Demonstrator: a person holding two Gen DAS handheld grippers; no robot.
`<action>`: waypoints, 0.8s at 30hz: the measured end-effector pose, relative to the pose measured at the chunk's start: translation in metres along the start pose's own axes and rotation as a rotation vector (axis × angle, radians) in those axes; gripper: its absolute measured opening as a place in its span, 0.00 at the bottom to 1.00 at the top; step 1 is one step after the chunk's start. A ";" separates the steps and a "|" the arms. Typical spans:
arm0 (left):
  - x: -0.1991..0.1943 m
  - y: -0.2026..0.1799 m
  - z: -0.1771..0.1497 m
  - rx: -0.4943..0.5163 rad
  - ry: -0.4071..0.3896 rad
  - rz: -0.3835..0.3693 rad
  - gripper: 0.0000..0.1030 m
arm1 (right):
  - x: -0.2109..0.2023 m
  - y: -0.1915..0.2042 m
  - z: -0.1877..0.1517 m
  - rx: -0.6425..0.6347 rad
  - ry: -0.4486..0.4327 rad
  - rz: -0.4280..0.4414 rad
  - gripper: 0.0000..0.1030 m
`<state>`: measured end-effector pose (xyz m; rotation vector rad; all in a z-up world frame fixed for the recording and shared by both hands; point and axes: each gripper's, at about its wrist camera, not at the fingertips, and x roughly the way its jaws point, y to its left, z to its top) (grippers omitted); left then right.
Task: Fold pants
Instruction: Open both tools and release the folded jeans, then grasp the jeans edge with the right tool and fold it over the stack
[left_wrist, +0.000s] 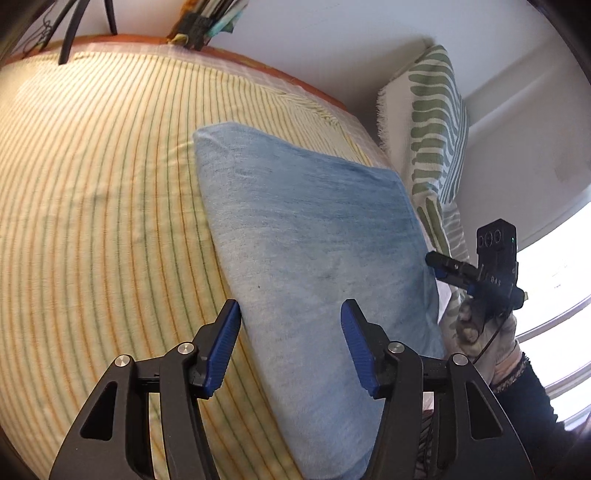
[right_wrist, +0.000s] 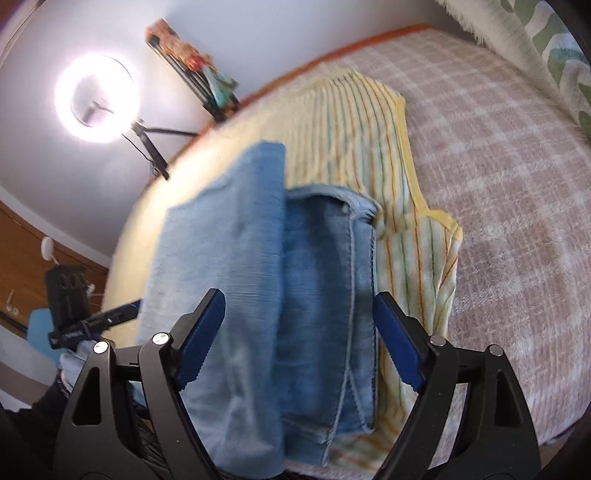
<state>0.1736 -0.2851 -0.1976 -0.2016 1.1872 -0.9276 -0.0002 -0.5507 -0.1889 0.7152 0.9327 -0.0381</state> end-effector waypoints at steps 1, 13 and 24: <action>0.004 0.000 0.001 -0.004 0.005 -0.003 0.54 | 0.004 0.001 -0.001 -0.005 0.007 0.011 0.82; 0.018 0.000 0.007 0.059 0.021 0.016 0.48 | 0.005 0.022 -0.002 -0.167 -0.016 -0.013 0.68; 0.024 -0.007 0.011 0.039 -0.026 0.007 0.37 | 0.000 0.039 0.001 -0.216 -0.022 -0.006 0.31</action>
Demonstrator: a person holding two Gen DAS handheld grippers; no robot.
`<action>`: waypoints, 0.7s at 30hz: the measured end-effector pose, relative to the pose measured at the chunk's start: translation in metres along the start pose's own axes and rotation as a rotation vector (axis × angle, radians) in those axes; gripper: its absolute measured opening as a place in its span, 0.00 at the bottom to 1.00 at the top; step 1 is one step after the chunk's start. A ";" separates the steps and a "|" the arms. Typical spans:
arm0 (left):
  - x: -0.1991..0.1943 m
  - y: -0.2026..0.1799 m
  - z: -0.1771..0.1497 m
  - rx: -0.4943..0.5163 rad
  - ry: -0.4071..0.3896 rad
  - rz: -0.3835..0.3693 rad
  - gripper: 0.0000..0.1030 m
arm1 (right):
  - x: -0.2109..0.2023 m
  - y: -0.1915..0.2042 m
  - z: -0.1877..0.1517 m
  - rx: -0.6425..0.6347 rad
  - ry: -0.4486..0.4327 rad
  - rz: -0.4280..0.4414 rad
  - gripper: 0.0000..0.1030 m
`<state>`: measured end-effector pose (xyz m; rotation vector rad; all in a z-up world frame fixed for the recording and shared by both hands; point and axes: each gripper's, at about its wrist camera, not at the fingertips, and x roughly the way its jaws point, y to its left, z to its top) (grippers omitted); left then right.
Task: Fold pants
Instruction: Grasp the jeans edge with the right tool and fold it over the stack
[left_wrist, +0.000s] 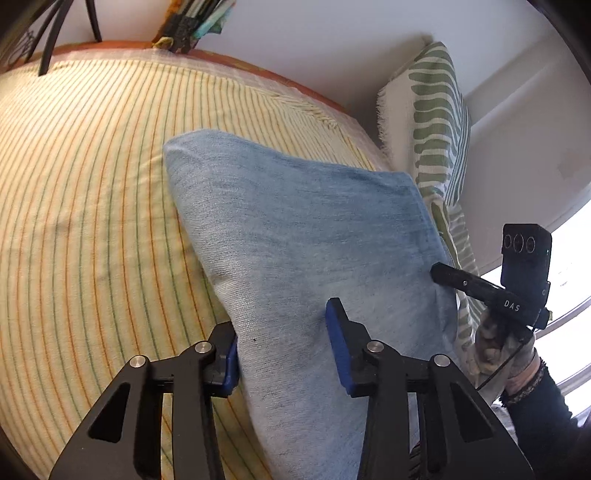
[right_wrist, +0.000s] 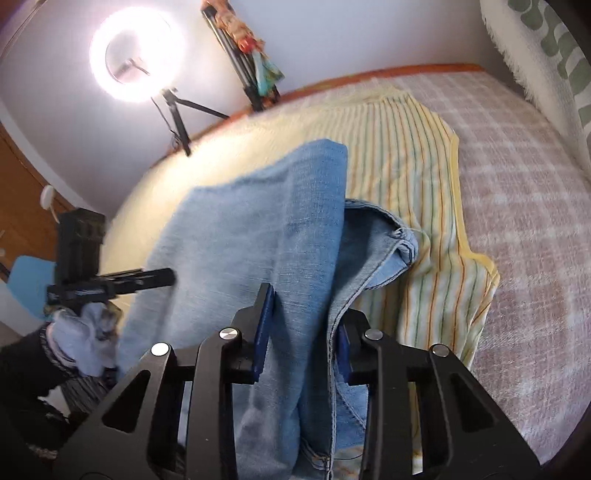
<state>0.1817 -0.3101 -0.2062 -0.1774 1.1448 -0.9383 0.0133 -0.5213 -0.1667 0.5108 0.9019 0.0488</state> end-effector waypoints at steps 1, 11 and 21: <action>0.000 0.001 0.000 -0.003 0.003 -0.004 0.37 | 0.001 0.000 0.000 -0.009 0.011 -0.002 0.34; -0.019 -0.024 0.005 0.067 -0.062 -0.018 0.16 | -0.003 0.025 -0.002 -0.031 -0.005 -0.087 0.14; -0.041 -0.061 0.022 0.173 -0.096 -0.056 0.12 | -0.047 0.076 0.015 -0.145 -0.076 -0.163 0.09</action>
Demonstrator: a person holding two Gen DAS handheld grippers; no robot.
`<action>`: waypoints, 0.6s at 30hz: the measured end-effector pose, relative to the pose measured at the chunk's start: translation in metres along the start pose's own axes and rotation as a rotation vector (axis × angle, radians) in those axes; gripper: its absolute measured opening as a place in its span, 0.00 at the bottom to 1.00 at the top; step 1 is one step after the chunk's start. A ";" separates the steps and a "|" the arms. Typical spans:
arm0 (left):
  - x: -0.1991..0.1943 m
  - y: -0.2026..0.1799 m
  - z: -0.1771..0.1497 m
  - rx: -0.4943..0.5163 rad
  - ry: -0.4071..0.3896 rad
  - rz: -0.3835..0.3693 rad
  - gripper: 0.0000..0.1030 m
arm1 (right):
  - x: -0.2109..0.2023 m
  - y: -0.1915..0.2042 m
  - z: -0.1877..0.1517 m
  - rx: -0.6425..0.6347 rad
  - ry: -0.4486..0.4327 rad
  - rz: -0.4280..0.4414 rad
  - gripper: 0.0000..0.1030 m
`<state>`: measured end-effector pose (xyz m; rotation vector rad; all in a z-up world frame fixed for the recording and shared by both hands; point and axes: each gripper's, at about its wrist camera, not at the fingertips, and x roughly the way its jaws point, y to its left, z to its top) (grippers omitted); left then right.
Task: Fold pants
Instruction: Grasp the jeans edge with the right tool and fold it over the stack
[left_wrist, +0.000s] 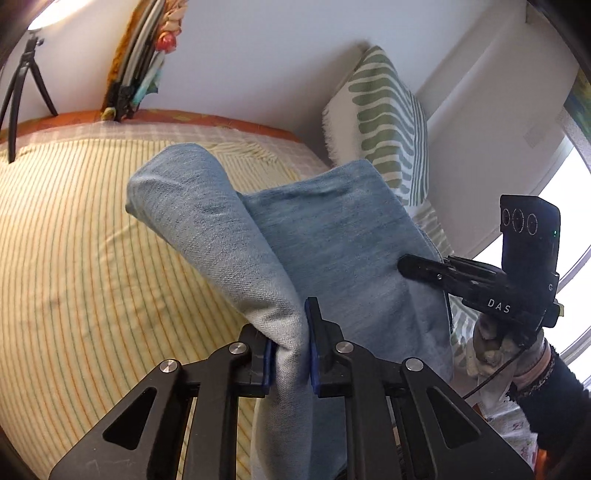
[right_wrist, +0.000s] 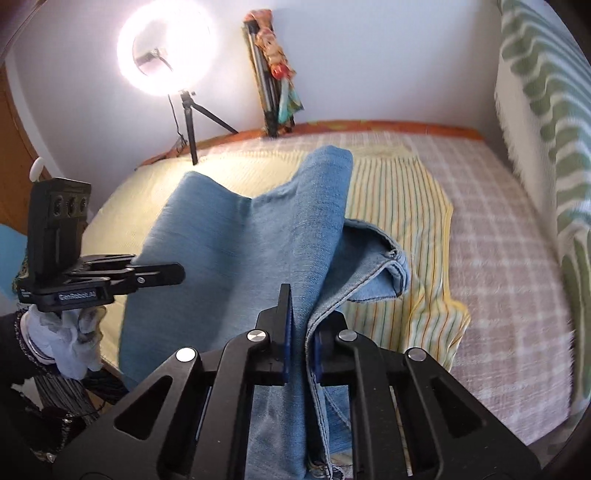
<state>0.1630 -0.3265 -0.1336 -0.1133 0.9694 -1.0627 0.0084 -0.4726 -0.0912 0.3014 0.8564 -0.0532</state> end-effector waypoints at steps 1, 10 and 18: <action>-0.002 -0.003 0.004 0.011 -0.008 -0.004 0.12 | -0.008 0.002 0.005 -0.001 -0.018 0.001 0.09; 0.001 -0.026 0.057 0.091 -0.054 -0.063 0.12 | -0.039 0.001 0.057 -0.031 -0.135 -0.047 0.08; 0.040 -0.027 0.120 0.131 -0.080 -0.076 0.12 | -0.021 -0.040 0.116 -0.023 -0.168 -0.111 0.08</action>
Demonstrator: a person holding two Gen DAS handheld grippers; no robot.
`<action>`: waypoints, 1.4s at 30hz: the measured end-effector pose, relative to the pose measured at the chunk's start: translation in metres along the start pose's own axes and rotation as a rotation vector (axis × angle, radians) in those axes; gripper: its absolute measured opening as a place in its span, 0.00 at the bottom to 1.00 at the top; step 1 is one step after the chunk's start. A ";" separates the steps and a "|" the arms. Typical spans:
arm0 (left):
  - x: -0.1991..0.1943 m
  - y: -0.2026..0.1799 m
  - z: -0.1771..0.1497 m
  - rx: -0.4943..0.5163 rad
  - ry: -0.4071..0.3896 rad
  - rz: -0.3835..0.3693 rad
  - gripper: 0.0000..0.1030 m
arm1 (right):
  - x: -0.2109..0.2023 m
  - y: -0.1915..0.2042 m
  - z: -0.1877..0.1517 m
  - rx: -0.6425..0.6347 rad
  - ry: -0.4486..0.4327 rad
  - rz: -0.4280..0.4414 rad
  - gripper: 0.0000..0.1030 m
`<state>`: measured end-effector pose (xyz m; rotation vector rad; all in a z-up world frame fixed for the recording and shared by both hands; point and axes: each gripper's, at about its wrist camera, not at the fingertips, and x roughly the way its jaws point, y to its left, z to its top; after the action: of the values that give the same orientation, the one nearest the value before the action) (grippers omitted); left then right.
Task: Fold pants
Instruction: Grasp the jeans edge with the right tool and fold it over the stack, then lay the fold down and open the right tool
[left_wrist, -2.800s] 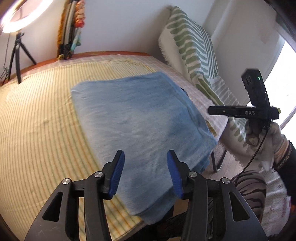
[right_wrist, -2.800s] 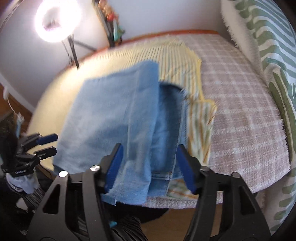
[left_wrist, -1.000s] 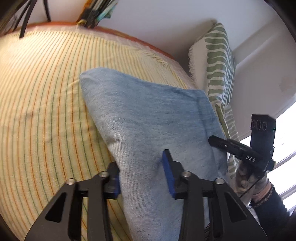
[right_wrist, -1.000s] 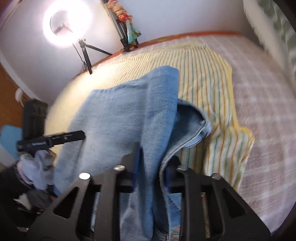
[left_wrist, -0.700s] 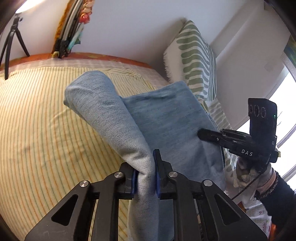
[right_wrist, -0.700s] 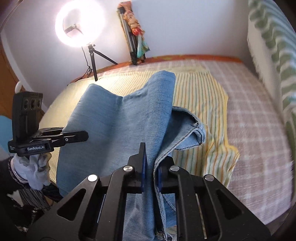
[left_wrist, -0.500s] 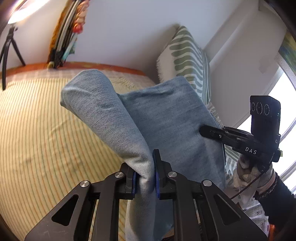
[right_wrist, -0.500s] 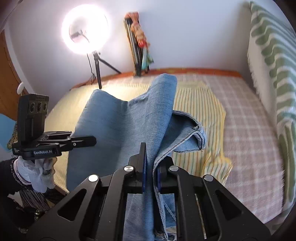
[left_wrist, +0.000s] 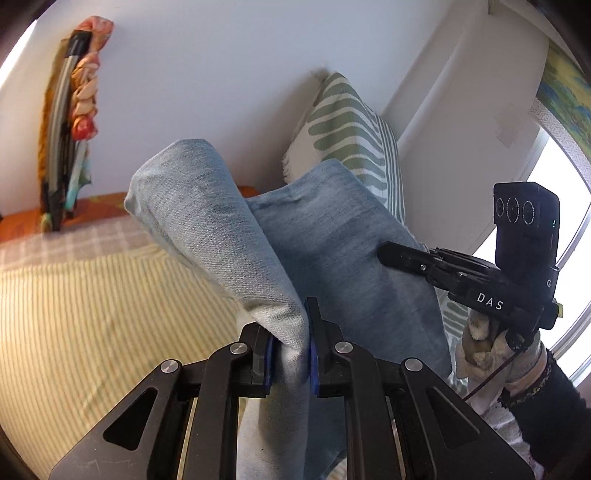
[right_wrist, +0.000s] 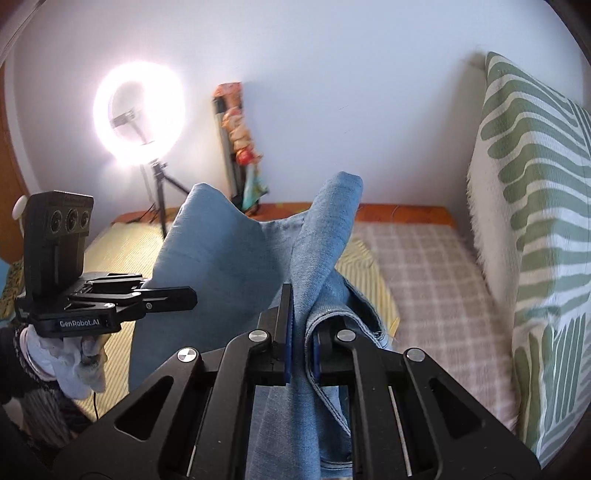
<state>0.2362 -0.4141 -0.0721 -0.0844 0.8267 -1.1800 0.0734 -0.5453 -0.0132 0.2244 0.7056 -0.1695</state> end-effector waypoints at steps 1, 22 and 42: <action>0.005 0.002 0.006 -0.002 -0.001 -0.002 0.12 | 0.004 -0.004 0.005 0.004 -0.001 -0.004 0.08; 0.119 0.106 0.108 0.017 -0.006 0.137 0.12 | 0.180 -0.095 0.109 -0.002 -0.032 -0.070 0.08; 0.105 0.129 0.106 0.025 0.036 0.351 0.59 | 0.192 -0.119 0.088 0.079 0.068 -0.276 0.57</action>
<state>0.4149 -0.4863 -0.1124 0.1000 0.8200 -0.8628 0.2450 -0.6983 -0.0920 0.2088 0.7973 -0.4555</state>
